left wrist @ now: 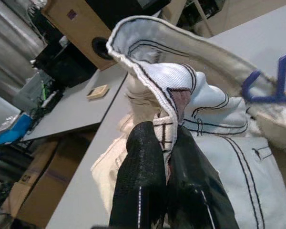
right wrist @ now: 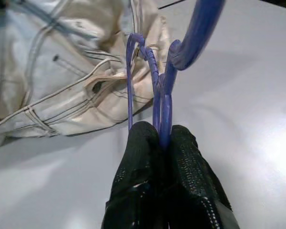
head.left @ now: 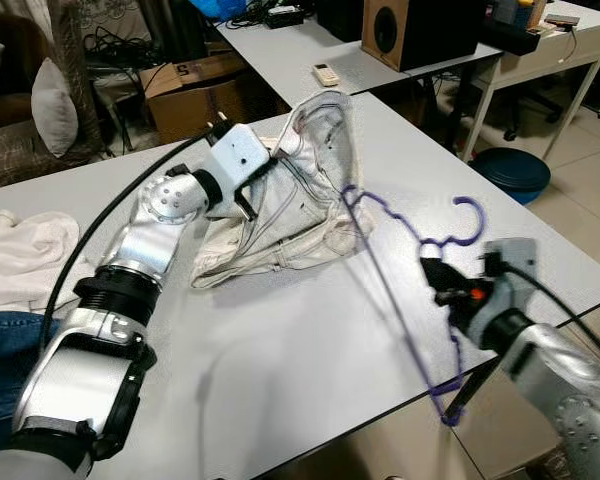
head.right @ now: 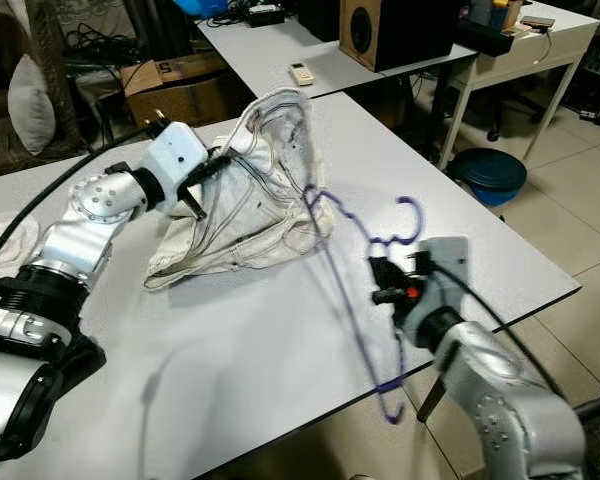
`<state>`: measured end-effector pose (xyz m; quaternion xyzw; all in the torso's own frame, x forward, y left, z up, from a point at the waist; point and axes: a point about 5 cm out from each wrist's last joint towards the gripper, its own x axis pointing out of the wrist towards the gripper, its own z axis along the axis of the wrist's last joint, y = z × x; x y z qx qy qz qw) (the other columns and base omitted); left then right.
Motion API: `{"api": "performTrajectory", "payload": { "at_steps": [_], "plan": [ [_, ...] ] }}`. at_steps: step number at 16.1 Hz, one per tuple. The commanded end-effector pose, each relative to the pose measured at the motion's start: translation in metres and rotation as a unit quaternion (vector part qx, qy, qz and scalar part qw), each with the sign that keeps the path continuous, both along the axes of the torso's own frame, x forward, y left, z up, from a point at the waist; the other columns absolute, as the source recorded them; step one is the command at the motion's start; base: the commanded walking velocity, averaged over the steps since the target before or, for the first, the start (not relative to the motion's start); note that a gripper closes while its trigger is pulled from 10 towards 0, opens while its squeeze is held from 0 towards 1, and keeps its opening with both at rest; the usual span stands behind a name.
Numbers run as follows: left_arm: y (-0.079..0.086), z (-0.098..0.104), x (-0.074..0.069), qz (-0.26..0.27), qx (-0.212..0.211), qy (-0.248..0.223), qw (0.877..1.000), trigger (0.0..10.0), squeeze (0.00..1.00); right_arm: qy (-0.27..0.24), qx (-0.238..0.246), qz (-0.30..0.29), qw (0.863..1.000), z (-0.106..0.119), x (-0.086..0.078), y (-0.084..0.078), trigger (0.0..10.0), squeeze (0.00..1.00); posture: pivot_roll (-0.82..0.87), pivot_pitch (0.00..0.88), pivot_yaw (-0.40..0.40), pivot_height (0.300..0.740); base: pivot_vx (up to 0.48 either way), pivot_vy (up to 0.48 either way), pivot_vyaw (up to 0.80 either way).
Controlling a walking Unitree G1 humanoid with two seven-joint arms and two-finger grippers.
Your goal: Hang hanger
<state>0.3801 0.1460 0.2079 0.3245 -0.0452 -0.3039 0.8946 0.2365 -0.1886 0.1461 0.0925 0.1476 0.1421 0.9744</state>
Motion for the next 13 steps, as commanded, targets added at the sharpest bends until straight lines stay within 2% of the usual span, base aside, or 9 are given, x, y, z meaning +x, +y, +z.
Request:
{"api": "performTrajectory", "payload": {
  "at_steps": [1,3,6,8,9,10,11,12,13],
  "plan": [
    [0.007,0.01,-0.002,0.004,-0.004,-0.021,1.0,0.0,0.0,0.011,-0.003,-0.017,1.0,-0.002,-0.001,-0.005,10.0,0.0,-0.2,0.0,0.091,0.74,0.0,0.0,0.0],
    [0.0,0.015,-0.005,-0.025,0.009,-0.038,0.999,0.0,0.0,0.017,0.008,0.005,1.0,-0.006,0.004,0.006,10.0,0.0,-0.2,0.0,0.091,0.74,0.0,0.0,0.0],
    [0.013,0.059,0.009,0.018,0.055,-0.145,0.988,0.0,0.0,-0.037,0.019,0.022,0.999,0.01,0.043,0.027,10.0,0.0,-0.2,0.0,0.102,0.74,0.0,0.0,0.0],
    [0.03,0.107,0.015,0.064,0.103,-0.234,0.965,0.0,0.0,-0.123,0.048,0.005,0.991,0.043,0.066,0.031,10.0,0.0,-0.18,0.0,0.106,0.74,0.0,0.0,0.0],
    [0.035,0.124,0.014,0.077,0.114,-0.265,0.954,0.0,0.0,-0.149,0.067,0.0,0.987,0.054,0.069,0.031,10.0,0.0,-0.18,0.0,0.106,0.74,0.0,0.0,0.0],
    [0.04,0.155,0.009,0.093,0.123,-0.318,0.936,0.0,0.0,-0.183,0.108,-0.016,0.977,0.068,0.07,0.026,10.0,0.0,-0.18,0.0,0.106,0.74,0.0,0.0,0.0],
    [0.04,0.169,0.006,0.091,0.134,-0.342,0.926,0.0,0.0,-0.193,0.127,-0.036,0.972,0.071,0.069,0.02,10.0,0.0,-0.18,0.0,0.112,0.74,0.0,0.0,0.0],
    [0.037,0.18,0.003,0.085,0.16,-0.363,0.914,0.0,0.0,-0.169,0.132,-0.067,0.974,0.058,0.065,0.011,10.0,0.0,-0.18,0.0,0.123,0.74,0.0,0.0,0.0],
    [0.033,0.185,0.002,0.074,0.173,-0.372,0.909,0.0,0.0,-0.119,0.105,-0.105,0.982,0.033,0.06,0.003,10.0,0.0,-0.18,0.0,0.123,0.74,0.0,0.0,0.0]
  ]
}}
